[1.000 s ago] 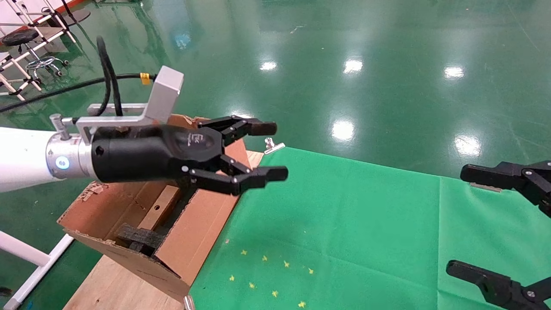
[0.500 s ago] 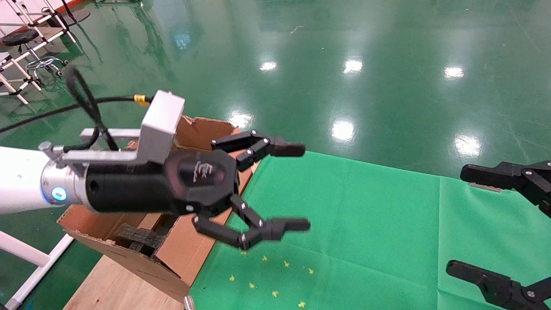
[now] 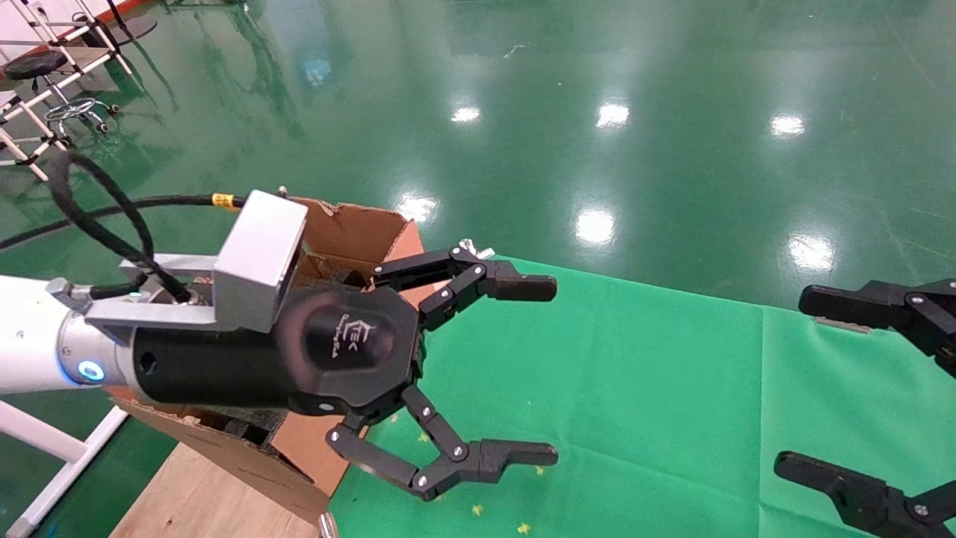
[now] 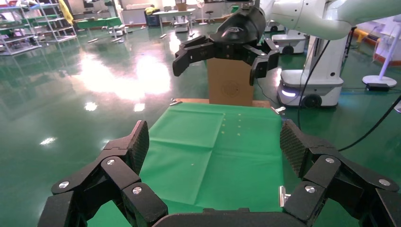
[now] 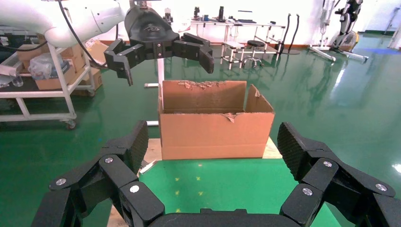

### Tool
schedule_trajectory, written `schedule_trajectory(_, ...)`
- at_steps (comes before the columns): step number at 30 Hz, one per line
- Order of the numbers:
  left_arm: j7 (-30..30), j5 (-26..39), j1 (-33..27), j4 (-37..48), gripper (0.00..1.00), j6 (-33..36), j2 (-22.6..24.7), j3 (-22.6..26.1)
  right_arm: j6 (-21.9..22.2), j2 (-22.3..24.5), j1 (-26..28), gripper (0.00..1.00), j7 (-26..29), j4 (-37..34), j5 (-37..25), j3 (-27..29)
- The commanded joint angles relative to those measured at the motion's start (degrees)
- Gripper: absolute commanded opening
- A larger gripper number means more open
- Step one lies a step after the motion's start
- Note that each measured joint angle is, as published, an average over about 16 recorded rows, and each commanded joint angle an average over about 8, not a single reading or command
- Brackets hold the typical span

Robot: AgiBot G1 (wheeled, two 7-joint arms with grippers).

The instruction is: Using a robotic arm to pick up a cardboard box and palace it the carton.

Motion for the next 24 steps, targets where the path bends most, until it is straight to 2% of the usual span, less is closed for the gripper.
schedule_trajectory(1,-0.07,-0.01,-0.05,0.12,1.0,-0.02,-0.01,0.0,0.0,0.0,0.0,1.0,0.0,0.0,0.0,0.0)
schedule_trajectory(24,-0.42,0.69,-0.79,1.21,1.0,0.09,0.05,0.33,0.0,0.0,0.0,1.0,0.0,0.0,0.0,0.0)
